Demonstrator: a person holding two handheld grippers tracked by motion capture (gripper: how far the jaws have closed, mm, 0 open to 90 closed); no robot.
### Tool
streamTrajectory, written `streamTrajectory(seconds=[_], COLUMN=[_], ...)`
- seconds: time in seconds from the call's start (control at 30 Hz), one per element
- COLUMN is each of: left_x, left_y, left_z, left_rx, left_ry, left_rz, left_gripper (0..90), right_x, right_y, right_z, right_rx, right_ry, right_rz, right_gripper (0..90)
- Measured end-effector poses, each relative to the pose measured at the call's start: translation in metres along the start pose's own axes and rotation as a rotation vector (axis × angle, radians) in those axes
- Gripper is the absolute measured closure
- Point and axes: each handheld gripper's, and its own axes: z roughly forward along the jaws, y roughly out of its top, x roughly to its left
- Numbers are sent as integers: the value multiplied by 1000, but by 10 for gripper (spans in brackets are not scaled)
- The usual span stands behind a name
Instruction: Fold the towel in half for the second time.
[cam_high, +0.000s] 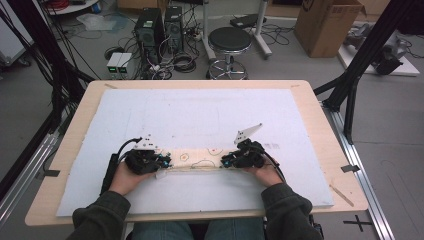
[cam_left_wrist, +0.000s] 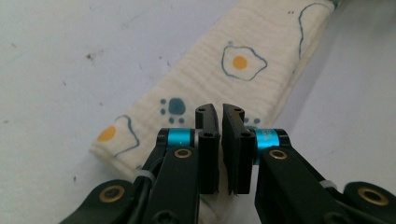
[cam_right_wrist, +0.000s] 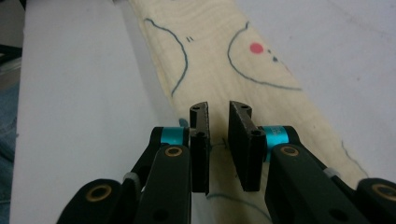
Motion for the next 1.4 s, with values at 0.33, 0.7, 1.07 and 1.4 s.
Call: streamTrajectory(seconds=[0.33,0.7,1.07,1.4], left_x=[0,8,9,8], left_y=[-3,-9,-11,-11], left_z=[-10,-7,-6,-6], left_rx=[-39,1,2,3], left_ry=[24,35,29,24], left_rz=[33,9,20,22], left_gripper=[745,608,583,567], right_x=[2,-4,0,0], right_y=[-11,-31,-37,-36], right_z=[-23,-28,-27,-27], right_rx=[-96,-54,-64,-64], right_ry=[-58,-122,-148,-147], right_rz=[-5,-5,-42,-34], right_gripper=[685,626,598,571])
